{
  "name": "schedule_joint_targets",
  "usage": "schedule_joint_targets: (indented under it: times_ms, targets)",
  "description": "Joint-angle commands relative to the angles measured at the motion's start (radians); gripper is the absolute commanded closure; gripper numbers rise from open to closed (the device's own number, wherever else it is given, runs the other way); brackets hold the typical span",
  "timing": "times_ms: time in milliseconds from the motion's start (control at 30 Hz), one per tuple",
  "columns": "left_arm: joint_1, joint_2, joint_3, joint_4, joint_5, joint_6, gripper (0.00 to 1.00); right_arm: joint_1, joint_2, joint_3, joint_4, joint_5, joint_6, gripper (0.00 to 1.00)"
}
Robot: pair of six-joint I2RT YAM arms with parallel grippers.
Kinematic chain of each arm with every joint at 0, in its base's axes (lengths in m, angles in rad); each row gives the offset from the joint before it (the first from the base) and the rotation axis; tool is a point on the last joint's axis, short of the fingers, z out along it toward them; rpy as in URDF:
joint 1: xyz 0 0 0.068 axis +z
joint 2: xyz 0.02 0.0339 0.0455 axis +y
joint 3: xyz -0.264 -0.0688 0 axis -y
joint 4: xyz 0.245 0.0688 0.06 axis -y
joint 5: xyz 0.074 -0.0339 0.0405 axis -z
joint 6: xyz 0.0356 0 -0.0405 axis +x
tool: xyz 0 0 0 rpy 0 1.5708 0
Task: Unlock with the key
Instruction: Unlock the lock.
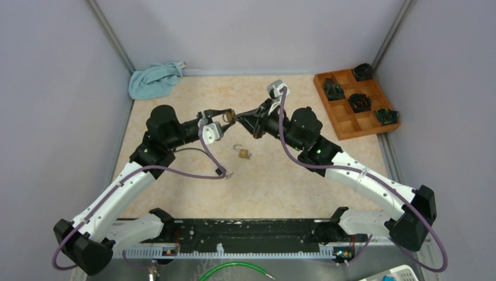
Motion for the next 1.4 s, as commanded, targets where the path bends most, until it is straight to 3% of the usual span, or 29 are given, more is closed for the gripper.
schedule_joint_targets:
  times_ms: [0, 1367]
  targets:
    - [0.006, -0.015, 0.021, 0.047, 0.016, 0.004, 1.0, 0.007, -0.026, 0.014, 0.012, 0.012, -0.02, 1.0]
    - [0.008, -0.025, 0.019, 0.042, 0.035, 0.013, 1.0, -0.017, -0.029, 0.021, 0.063, 0.016, 0.022, 1.0]
